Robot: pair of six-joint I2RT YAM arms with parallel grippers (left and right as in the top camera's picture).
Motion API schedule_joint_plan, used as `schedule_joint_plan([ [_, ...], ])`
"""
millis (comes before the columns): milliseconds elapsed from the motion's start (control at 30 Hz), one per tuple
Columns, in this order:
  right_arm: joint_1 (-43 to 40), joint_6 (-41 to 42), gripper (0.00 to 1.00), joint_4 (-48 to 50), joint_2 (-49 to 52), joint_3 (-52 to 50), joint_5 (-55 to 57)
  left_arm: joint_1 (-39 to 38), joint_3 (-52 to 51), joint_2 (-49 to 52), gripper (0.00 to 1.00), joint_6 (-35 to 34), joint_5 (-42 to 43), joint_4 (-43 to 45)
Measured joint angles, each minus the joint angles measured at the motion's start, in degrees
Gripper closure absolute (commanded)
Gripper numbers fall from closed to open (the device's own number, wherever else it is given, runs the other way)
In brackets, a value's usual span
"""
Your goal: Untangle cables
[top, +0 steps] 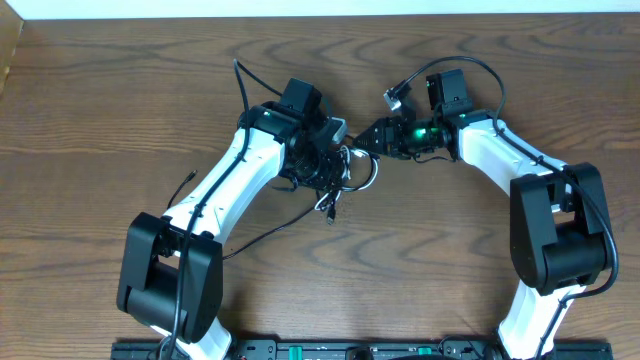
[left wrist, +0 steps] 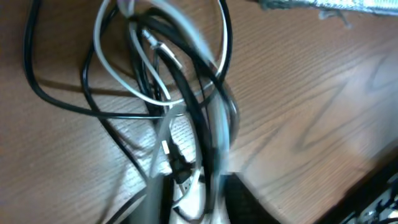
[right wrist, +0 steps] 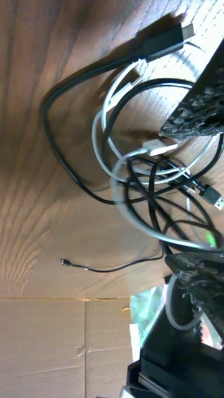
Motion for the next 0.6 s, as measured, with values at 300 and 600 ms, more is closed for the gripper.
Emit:
schedule_joint_plan([
  [300, 0.00, 0.50, 0.55, -0.81, 0.00, 0.00, 0.00, 0.00, 0.00, 0.00, 0.59, -0.37, 0.07, -0.02],
  [600, 0.50, 0.81, 0.67, -1.27, 0.00, 0.00, 0.04, 0.00, 0.00, 0.00, 0.92, -0.20, 0.07, -0.02],
])
